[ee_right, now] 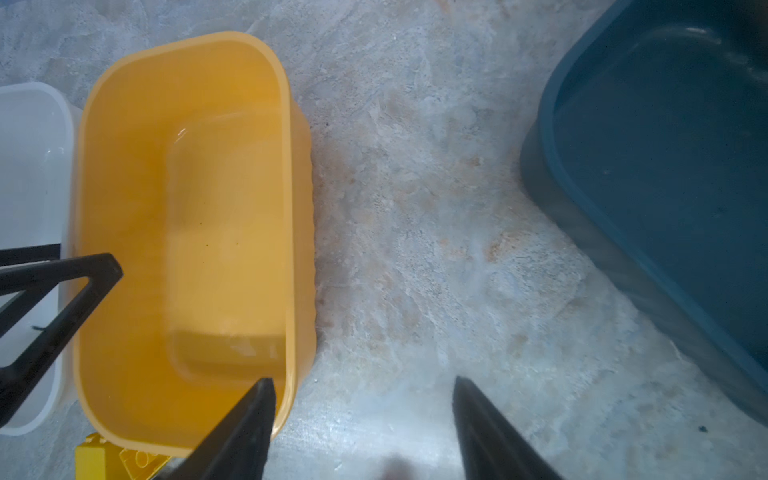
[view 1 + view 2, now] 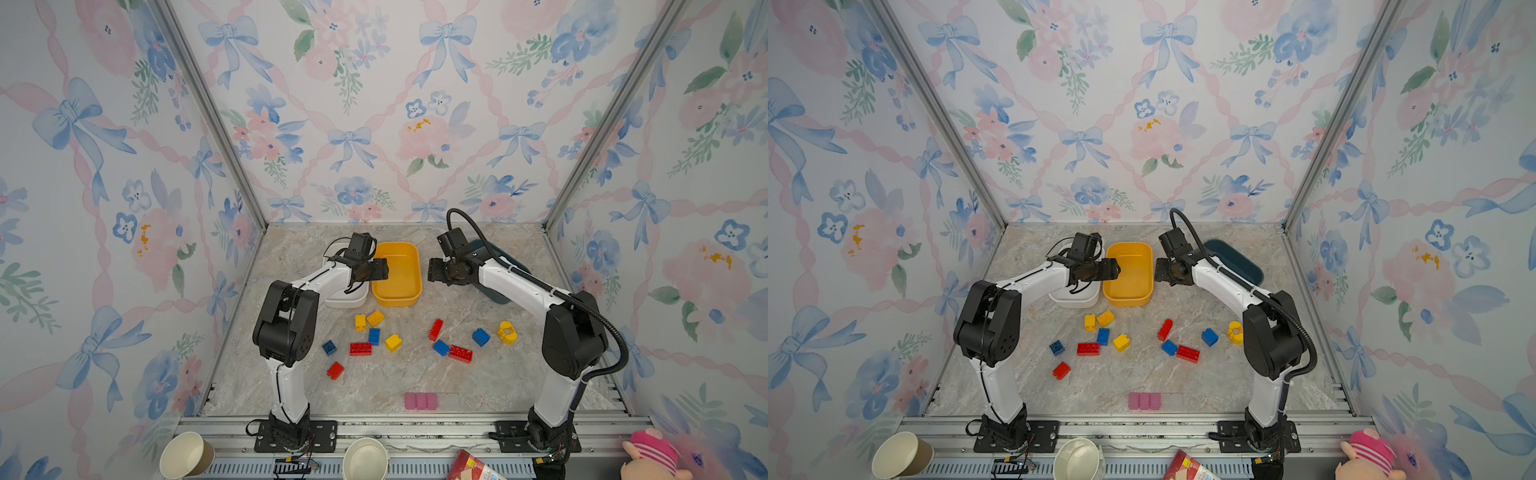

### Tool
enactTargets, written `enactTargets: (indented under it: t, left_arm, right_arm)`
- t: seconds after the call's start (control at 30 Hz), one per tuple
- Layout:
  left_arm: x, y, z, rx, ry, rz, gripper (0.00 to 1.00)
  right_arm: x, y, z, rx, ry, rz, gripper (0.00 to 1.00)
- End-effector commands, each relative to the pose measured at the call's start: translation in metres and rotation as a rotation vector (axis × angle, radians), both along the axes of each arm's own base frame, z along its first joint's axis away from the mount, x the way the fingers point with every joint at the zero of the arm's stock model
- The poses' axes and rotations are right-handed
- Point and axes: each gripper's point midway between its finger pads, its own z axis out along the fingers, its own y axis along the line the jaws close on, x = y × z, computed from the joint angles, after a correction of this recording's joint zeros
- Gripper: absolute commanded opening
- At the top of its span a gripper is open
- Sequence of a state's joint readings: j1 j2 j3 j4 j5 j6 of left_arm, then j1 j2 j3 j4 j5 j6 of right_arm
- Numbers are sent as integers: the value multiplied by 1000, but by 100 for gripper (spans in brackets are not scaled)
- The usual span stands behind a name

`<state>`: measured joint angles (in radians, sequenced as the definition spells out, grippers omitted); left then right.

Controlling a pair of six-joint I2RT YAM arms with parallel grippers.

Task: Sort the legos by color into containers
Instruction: 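Move the right gripper to the dark teal tub and grip its rim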

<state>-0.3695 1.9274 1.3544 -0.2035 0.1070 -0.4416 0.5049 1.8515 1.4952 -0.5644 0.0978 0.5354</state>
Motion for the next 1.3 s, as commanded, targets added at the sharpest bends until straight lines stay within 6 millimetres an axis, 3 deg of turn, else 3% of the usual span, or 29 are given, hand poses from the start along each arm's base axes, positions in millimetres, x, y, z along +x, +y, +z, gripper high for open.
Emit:
enactTargets:
  t: [0.0,0.47,0.77,1.03,1.27]
  left_arm:
    - [3,-17,1,-44,3,-15,77]
    - [-1,-55,2,-71,3,-73,78]
    - [-4,-52,10,-60,-15,-65,78]
    - [-9,-48,36,-73,-61,-58,79]
    - [-14,-42,61,-83,-108,-52,80]
  right_arm:
    - [-3,-16,6,-6,0,2,72]
    - [3,-89,-8,-99,67,-37,78]
    - [14,-144,-21,-110,118,-72,84]
    - [18,-137,-44,1,168,-12,86]
    - [16,-118,-57,103,210,29,92]
